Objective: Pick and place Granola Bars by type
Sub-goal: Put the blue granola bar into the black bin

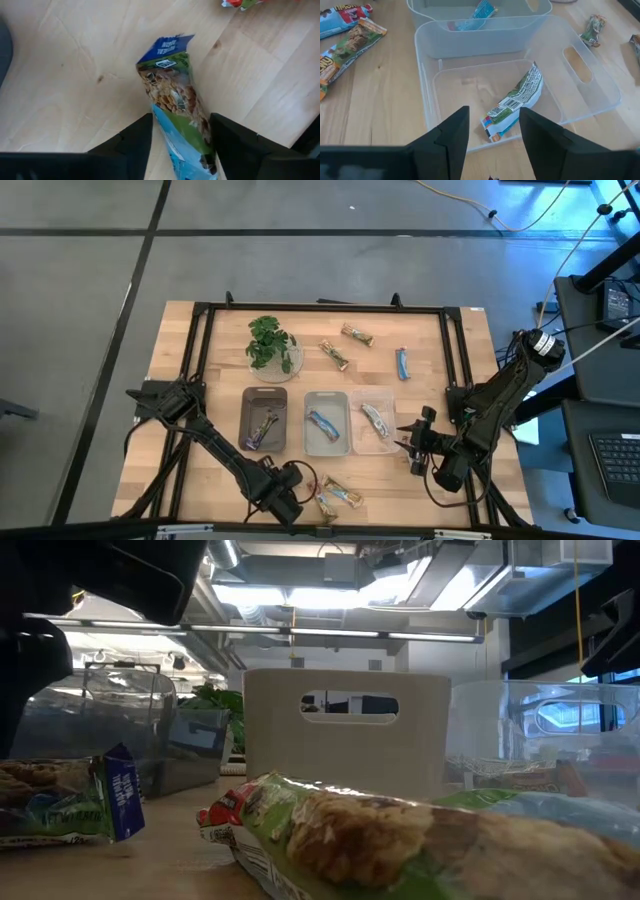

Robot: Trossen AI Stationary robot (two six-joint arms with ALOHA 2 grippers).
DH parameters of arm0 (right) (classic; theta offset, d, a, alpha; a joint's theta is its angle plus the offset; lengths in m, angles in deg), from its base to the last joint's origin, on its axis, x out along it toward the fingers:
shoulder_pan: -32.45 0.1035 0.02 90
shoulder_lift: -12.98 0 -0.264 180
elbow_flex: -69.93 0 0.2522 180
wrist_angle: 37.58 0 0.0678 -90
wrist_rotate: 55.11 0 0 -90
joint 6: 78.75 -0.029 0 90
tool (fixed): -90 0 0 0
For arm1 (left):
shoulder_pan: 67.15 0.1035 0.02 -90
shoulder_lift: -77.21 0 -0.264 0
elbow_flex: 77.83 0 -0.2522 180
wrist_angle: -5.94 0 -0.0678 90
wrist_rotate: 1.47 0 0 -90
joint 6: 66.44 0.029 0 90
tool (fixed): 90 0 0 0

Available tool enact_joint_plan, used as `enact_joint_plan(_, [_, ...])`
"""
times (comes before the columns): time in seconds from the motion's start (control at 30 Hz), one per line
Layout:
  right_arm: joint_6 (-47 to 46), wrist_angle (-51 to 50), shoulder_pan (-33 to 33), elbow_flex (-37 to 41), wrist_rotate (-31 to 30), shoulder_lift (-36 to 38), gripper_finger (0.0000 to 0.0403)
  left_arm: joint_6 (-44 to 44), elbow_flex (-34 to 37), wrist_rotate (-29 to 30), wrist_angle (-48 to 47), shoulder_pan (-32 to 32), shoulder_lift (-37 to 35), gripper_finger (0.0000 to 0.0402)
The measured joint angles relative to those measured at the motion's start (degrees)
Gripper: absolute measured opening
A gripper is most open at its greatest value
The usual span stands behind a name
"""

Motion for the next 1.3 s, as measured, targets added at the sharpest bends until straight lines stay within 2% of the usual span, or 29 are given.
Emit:
enact_joint_plan(0.43, [0.1, 0.0, 0.0, 0.0, 0.0, 0.0, 0.0177, 0.0, 0.0, -0.6, -1.5, 0.0, 0.0, 0.009])
enact_joint_plan(0.67, [0.1, -0.5, 0.0, 0.0, 0.0, 0.0, 0.0177, -0.1, 0.1, -2.7, -0.9, -0.1, -0.9, 0.0063])
enact_joint_plan(0.83, [0.1, -0.5, 0.0, 0.0, -0.1, 0.0, 0.0177, -0.1, 0.1, -2.1, -1.1, -0.2, -5.1, 0.0059])
enact_joint_plan(0.97, [0.1, -0.5, 0.0, 0.0, -0.1, 0.0, 0.0177, 0.7, 0.1, 4.4, -1.7, -0.1, -9.5, 0.0059])
enact_joint_plan(1.3, [0.1, -0.5, 0.0, 0.0, -0.1, 0.0, 0.0177, -1.0, 0.0, 30.9, -11.5, 1.2, -19.1, 0.0059])
